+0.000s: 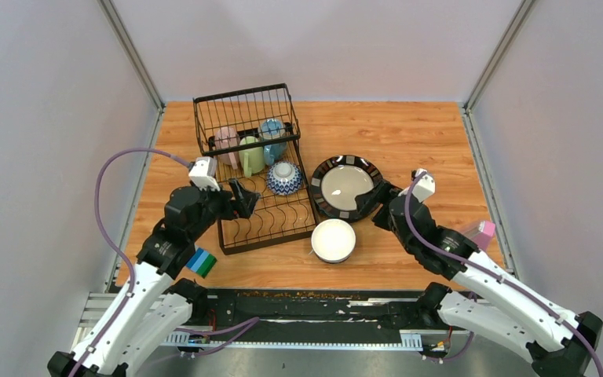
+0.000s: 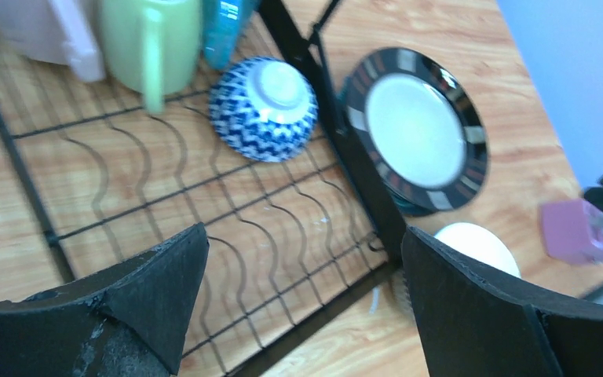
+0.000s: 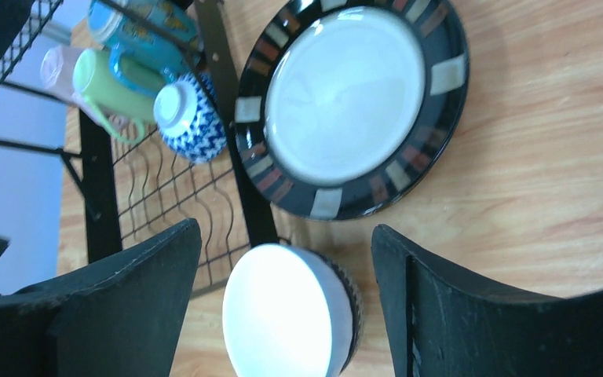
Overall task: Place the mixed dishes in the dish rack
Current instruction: Pick up the bowl from the center of the board.
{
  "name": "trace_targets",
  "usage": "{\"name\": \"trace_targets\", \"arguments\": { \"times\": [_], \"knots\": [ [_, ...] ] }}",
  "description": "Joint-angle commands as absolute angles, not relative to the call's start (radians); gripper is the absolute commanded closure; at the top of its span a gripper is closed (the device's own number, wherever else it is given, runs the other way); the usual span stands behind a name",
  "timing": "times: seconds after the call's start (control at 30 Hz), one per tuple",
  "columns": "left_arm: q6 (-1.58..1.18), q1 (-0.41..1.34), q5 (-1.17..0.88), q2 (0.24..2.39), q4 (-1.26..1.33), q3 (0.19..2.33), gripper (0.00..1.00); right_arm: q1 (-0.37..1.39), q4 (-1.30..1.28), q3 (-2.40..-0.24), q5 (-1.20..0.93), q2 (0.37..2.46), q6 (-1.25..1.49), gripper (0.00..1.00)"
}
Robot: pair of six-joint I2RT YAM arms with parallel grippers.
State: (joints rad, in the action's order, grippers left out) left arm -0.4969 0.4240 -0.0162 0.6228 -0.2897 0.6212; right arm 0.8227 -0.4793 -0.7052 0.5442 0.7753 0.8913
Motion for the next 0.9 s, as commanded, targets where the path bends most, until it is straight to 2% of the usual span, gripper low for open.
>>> {"name": "trace_targets", "arguments": {
  "times": [0.0, 0.17, 0.4, 0.57, 0.87],
  "knots": [
    [-0.553, 0.426, -0.279, 0.665, -0.211, 0.659, 0.02, 0.821, -0.507, -0.716, 0.337, 0.695, 0.935, 0.21],
    [-0.592, 0.486, -0.390, 0.764, -0.242, 0.641, 0.07, 0.819, -0.532, -0.691, 0.232, 0.697, 0.965, 0.25],
    [-0.606, 0.725, -0.241, 0.875, -0.321, 0.683, 0.07, 0.819, -0.580, -0.726, 0.093, 0.899, 0.968, 0.33],
    [-0.636, 0.787, -0.180, 0.994, -0.302, 0.704, 0.11, 0.817, -0.684, -0.776, 0.126, 1.018, 0.975, 0.36],
    [-0.676, 0.813, -0.178, 1.109, -0.235, 0.731, 0.13, 0.812, -0.682, -0.766, 0.166, 1.048, 0.943, 0.45]
  ]
}}
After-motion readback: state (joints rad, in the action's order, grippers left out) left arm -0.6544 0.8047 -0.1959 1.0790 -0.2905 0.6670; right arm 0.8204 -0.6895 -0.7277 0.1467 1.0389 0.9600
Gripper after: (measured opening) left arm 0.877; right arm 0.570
